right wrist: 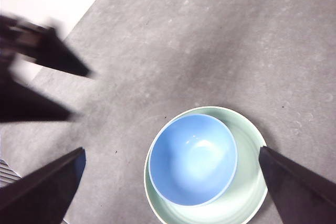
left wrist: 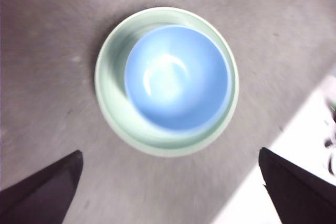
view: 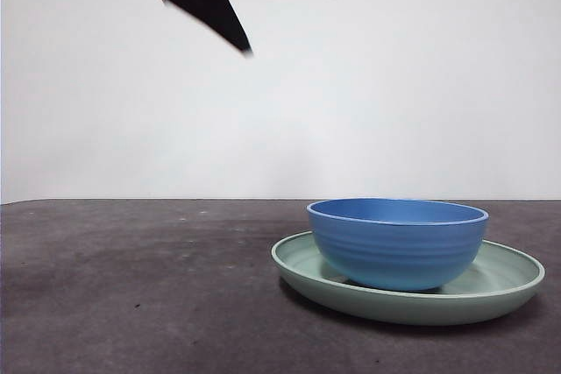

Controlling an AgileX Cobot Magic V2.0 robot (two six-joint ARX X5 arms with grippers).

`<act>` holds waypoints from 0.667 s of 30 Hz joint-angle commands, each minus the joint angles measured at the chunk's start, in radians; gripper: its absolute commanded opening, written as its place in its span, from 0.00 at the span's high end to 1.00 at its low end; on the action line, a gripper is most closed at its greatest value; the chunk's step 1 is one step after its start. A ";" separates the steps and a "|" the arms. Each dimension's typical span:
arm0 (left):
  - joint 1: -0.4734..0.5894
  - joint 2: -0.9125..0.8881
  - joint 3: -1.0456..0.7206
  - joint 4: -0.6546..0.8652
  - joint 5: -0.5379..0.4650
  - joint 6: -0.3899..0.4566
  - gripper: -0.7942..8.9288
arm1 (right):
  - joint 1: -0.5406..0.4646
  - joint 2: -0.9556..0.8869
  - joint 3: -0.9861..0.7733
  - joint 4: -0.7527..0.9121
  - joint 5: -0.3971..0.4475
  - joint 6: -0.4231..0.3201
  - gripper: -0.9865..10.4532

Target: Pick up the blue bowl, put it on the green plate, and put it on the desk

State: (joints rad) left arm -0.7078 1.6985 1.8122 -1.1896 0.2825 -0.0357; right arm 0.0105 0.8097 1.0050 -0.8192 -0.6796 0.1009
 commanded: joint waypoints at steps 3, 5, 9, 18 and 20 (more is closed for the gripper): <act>0.034 -0.137 0.012 -0.088 -0.006 0.086 0.33 | 0.001 0.006 0.016 -0.002 -0.002 -0.008 0.39; 0.062 -0.229 -0.042 -0.082 -0.006 0.103 0.33 | 0.001 0.006 0.016 -0.027 -0.001 -0.008 0.39; 0.125 -0.410 -0.210 -0.014 -0.006 0.111 0.33 | 0.001 0.006 0.016 -0.058 -0.001 -0.008 0.39; 0.163 -0.753 -0.559 0.150 -0.004 0.113 0.34 | 0.001 0.006 0.016 -0.058 0.000 -0.008 0.39; 0.163 -0.831 -0.638 0.174 0.011 0.113 0.34 | 0.001 0.006 0.016 -0.058 0.000 -0.008 0.39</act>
State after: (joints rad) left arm -0.5407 0.8833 1.1900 -1.0351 0.2867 0.0639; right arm 0.0105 0.8097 1.0050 -0.8825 -0.6796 0.1009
